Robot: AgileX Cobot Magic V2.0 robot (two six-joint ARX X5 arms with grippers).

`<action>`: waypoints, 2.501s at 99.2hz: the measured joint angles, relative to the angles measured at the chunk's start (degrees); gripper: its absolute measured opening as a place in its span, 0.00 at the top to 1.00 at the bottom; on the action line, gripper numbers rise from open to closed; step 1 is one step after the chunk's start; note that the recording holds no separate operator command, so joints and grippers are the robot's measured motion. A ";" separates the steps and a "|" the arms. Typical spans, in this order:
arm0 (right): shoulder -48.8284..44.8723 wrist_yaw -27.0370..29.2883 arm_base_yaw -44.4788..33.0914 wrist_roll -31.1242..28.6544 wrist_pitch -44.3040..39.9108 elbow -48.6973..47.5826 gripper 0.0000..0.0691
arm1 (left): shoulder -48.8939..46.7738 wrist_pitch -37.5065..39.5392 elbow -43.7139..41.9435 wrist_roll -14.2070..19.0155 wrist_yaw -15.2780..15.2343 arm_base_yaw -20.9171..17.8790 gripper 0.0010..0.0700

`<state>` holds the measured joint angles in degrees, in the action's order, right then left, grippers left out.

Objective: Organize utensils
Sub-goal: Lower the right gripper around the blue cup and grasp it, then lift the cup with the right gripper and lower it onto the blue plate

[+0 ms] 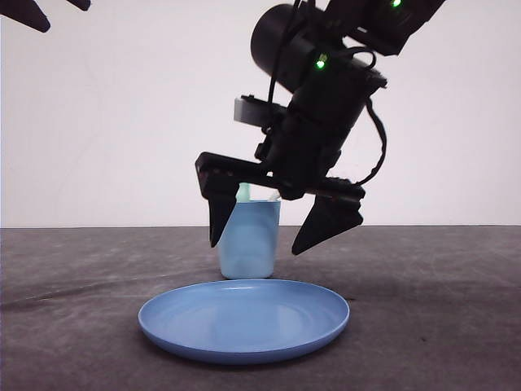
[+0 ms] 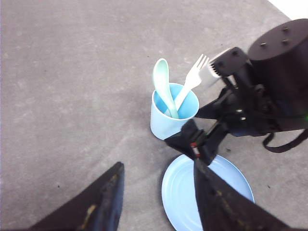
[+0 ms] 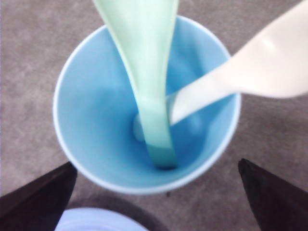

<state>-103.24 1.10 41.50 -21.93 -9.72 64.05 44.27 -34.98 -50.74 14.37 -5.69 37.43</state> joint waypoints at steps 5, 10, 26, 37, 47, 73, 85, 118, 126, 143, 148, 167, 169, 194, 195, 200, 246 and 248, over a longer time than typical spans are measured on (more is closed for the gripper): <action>-0.50 0.02 0.00 0.02 0.00 0.59 0.01 | 0.00 0.00 0.00 0.00 0.00 0.00 0.62; -0.90 0.04 0.00 0.04 0.02 1.31 0.01 | 0.00 0.00 0.00 0.00 0.00 0.00 0.62; -2.73 0.13 -0.33 0.04 0.24 3.65 0.01 | 0.00 0.00 0.00 0.00 0.00 0.00 0.62; -4.04 0.11 -0.37 0.04 0.17 4.48 0.02 | 0.00 0.00 0.00 0.00 0.00 0.00 0.62; -4.15 0.20 -0.35 0.13 0.15 4.52 0.05 | 0.00 0.00 0.00 0.00 0.00 0.00 0.62; -4.15 0.42 -0.37 1.14 0.09 4.70 0.40 | 0.00 0.00 0.00 0.00 0.00 0.00 0.62; -4.15 0.39 -0.35 1.14 0.02 4.70 0.41 | 0.00 0.00 0.00 -0.02 0.00 0.00 0.62; 6.40 0.37 0.02 4.11 -6.10 4.72 0.42 | 0.00 -0.04 0.00 -0.42 0.00 0.00 0.62; 11.19 0.39 0.76 5.60 -8.26 4.90 0.42 | 0.00 -0.07 0.00 -0.68 0.00 0.00 0.62; 20.33 0.37 3.48 8.24 -13.57 4.92 0.42 | 0.00 -0.04 0.00 -0.90 0.00 0.00 0.62; 22.47 0.37 4.26 8.50 -14.91 4.92 0.42 | 0.00 -0.04 0.00 -0.90 0.00 0.00 0.62; 25.75 0.37 6.88 8.68 -19.32 5.14 0.42 | 0.00 -0.02 0.00 -0.90 0.00 0.00 0.62; 25.70 0.37 7.10 8.68 -19.91 5.14 0.42 | 0.00 -0.02 0.00 -0.92 0.00 0.00 0.62; 25.31 3.45 11.10 8.68 -22.82 3.56 0.42 | 0.00 -0.02 0.00 -1.09 0.00 0.00 0.62; 25.31 3.65 11.30 8.68 -22.80 3.37 0.42 | 0.00 -0.02 0.00 -1.09 0.00 0.00 0.62; 25.31 4.42 11.91 8.68 -22.47 2.01 0.42 | 0.00 -0.02 0.00 -1.11 0.00 0.00 0.62; 22.97 6.45 15.39 6.10 -2.93 -18.69 0.42 | 0.00 -0.04 0.00 -1.25 0.00 0.00 0.62; 22.64 6.54 15.52 6.01 -2.45 -19.15 0.42 | 0.00 -0.02 0.00 -1.25 0.00 0.00 0.62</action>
<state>-80.60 7.64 57.01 -15.92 -12.16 44.91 44.27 -35.00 -50.74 13.13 -5.69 37.43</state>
